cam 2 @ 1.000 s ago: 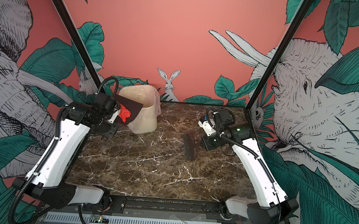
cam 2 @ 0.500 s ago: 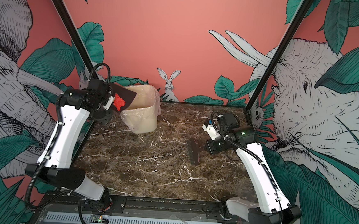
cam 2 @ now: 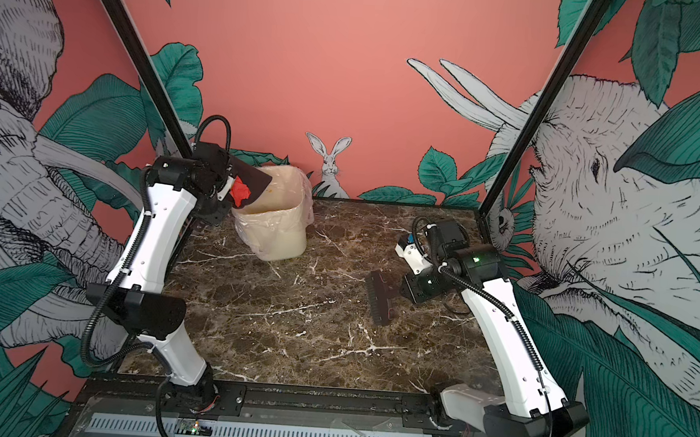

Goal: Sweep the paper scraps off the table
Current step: 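Tip the dustpan over the cream bin with the left gripper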

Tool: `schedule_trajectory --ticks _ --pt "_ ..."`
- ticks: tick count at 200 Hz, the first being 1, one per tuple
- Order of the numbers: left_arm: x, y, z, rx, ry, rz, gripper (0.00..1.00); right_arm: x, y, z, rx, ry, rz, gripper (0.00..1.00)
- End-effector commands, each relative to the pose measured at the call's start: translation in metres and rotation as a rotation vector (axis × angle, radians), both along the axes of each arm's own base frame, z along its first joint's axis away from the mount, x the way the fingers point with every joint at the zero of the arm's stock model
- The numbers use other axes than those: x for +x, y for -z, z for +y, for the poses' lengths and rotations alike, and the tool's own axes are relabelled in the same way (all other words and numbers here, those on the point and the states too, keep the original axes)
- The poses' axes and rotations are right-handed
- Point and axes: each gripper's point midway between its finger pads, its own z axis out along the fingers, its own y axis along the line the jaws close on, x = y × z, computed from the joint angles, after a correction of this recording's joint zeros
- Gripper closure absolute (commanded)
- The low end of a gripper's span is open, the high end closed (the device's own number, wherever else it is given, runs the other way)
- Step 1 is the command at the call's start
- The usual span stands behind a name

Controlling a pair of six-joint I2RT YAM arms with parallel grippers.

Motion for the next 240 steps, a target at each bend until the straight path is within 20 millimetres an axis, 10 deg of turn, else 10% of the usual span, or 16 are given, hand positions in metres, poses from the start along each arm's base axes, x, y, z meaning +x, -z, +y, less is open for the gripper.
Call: schedule_trajectory --ticks 1,153,240 --pt "-0.002 -0.019 0.010 0.094 0.011 -0.039 1.00 0.000 -0.010 0.005 0.037 -0.017 -0.013 1.00" --pt "0.016 -0.012 -0.002 0.447 0.183 0.044 1.00 0.001 -0.015 0.009 0.054 -0.010 0.008 1.00" --pt "0.042 -0.052 -0.025 0.773 0.310 -0.060 1.00 0.002 -0.016 0.009 0.054 -0.008 0.005 1.00"
